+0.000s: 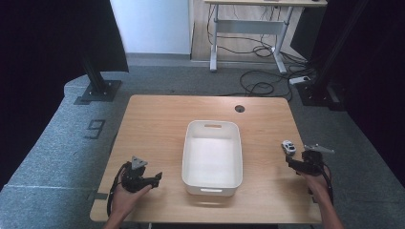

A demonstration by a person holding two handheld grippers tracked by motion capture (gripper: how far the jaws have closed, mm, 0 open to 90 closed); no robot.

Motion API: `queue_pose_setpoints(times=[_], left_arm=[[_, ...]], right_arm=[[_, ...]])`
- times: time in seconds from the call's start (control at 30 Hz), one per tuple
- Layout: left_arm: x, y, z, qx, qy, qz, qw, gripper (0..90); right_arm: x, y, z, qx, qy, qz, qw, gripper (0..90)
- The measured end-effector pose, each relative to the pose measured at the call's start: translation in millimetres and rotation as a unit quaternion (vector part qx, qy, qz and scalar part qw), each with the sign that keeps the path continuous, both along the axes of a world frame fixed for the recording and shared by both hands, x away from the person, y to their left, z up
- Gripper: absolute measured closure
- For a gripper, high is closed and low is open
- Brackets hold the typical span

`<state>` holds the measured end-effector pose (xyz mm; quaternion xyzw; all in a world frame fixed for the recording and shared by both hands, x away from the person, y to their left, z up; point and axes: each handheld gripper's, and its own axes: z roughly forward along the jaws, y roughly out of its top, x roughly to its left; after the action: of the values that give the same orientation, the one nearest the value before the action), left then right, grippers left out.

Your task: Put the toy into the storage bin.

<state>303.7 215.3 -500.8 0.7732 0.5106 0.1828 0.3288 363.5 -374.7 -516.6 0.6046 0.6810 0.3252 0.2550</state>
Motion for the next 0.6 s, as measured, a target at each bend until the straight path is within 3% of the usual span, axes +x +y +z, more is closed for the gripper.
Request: queue_pose_setpoints(times=[0.6], left_arm=[[5.1,-0.9,-2.1,0.004,0.006,-0.001,1.0,21.0]], right_arm=[[12.3,-9.0,3.0,-0.004,-0.002,-0.012,0.9999,28.1]])
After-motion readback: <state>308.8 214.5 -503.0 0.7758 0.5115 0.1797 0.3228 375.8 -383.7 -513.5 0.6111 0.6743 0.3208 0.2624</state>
